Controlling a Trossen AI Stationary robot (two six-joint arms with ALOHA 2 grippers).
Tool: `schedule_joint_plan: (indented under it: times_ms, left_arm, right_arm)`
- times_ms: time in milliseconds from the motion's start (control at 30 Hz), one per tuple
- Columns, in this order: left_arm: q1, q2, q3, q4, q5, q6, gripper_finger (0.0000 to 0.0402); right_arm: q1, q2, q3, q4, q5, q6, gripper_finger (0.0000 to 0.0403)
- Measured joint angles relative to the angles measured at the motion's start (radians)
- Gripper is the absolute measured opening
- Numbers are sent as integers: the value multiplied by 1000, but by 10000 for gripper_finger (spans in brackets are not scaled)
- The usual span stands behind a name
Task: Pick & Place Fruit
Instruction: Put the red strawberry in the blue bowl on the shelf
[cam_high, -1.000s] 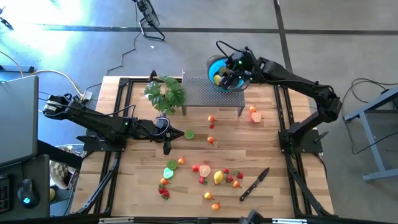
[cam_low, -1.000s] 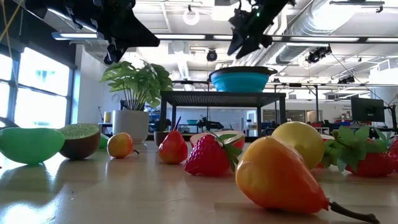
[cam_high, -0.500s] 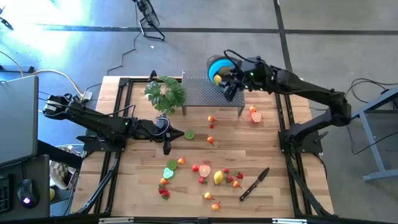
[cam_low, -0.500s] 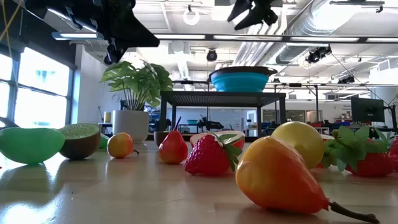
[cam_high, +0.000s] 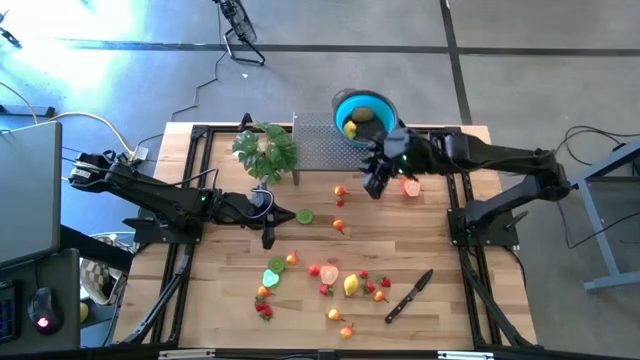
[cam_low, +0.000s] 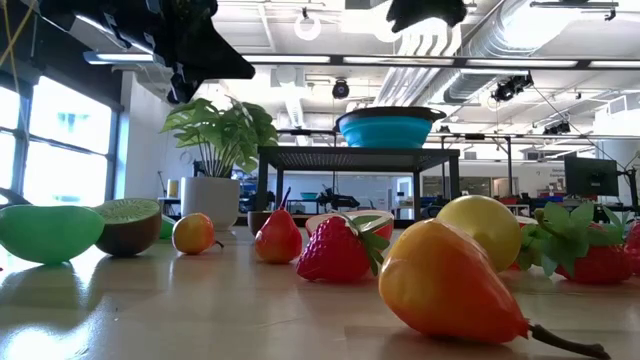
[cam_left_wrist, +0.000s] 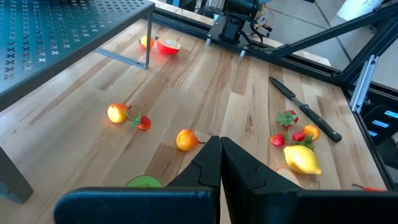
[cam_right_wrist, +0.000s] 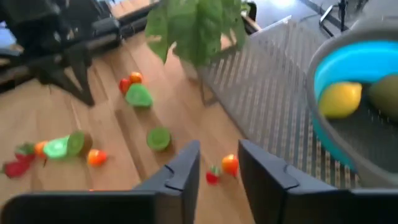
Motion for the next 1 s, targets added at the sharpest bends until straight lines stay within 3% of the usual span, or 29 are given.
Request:
schedule_joint_plan:
  times_ms: [267, 700, 1000]
  left_arm:
    - [0, 0, 0, -27, 0, 3, 0]
    - [0, 0, 0, -50, 27, 3, 0]
    - [0, 0, 0, -51, 28, 3, 0]
  right_arm:
    - [134, -47, 0, -115, 61, 112, 9]
    - [276, -65, -50, -140, 76, 283, 7]
    - [361, -64, -62, -136, -85, 286, 7]
